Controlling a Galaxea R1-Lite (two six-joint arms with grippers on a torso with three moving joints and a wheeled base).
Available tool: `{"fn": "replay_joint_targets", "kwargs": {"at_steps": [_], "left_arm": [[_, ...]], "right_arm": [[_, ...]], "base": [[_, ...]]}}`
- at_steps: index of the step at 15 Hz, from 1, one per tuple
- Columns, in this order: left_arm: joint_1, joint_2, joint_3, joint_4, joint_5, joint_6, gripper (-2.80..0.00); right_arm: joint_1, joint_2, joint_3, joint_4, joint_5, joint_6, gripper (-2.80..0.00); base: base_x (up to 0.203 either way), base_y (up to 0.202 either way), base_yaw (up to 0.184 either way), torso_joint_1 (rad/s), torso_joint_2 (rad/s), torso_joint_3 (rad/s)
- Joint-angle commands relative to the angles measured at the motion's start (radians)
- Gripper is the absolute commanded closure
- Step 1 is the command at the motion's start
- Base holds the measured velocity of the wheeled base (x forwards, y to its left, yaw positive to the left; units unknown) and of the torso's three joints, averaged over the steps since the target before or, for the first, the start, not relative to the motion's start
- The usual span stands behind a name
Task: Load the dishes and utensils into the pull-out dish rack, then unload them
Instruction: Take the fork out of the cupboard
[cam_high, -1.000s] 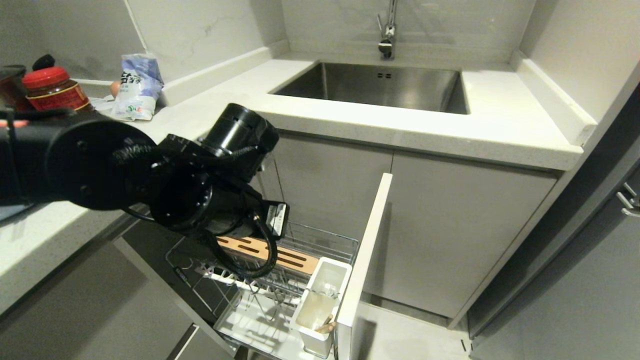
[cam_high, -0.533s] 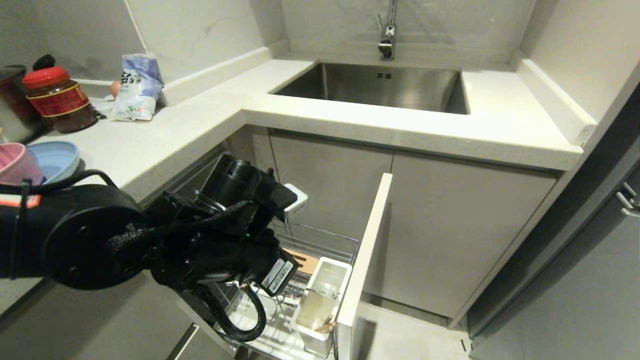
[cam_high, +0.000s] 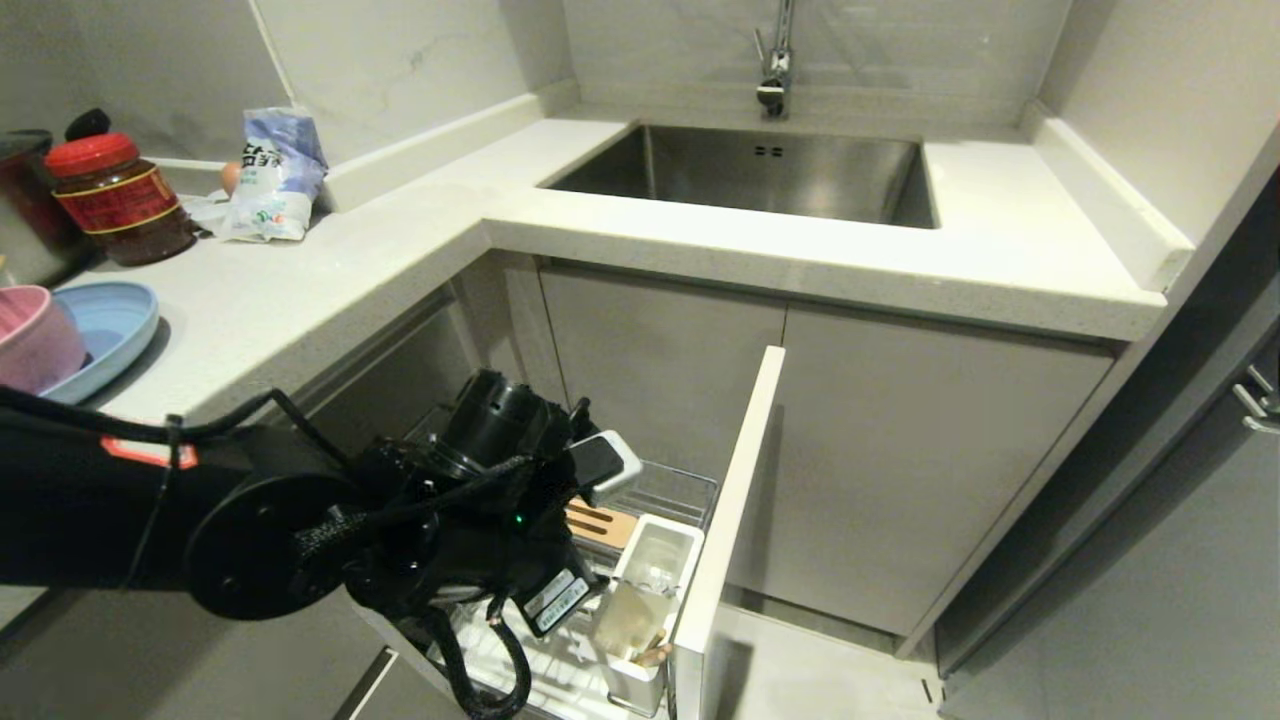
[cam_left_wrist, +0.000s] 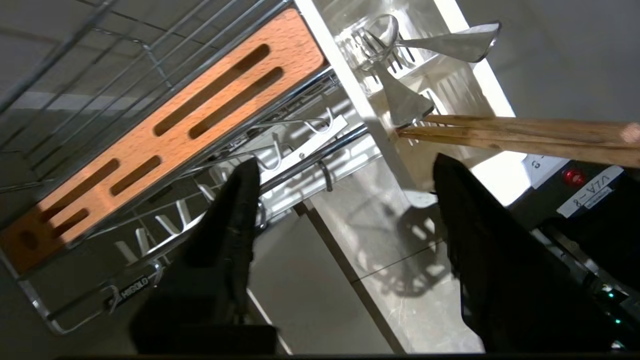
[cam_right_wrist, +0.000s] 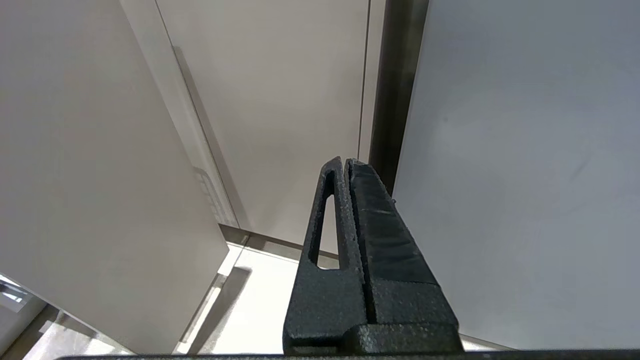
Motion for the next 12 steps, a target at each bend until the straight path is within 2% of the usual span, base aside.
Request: {"fn": "replay_joint_targets", "kwargs": {"at_steps": [1,4,8,12], "left_arm": [[-0.01,0.058,0.012,-0.032,0.0,0.001,-2.8],[-0.01,0.124,0.013,-0.091,-0.015,-0.001,-2.8],[-0.003,0.197,0.023,-0.189,-0.078,-0.004,-2.8],[0.009,0.235,0.023,-0.227,-0.088,-0.007,-2.8]], "right_arm": [[0.0,-0.001,0.026,-0.001,0.0,0.0,0.0],[0.0,-0.001,0.026,-0.001,0.0,0.0,0.0],[0.0,-0.001,0.026,-0.001,0.0,0.0,0.0],[0.0,-0.001,0.027,-0.001,0.0,0.0,0.0]], "base": [[0.0,0.0,0.0,0.0,0.0,0.0],[0.0,0.0,0.0,0.0,0.0,0.0],[0.0,0.0,0.0,0.0,0.0,0.0],[0.0,0.0,0.0,0.0,0.0,0.0]]}}
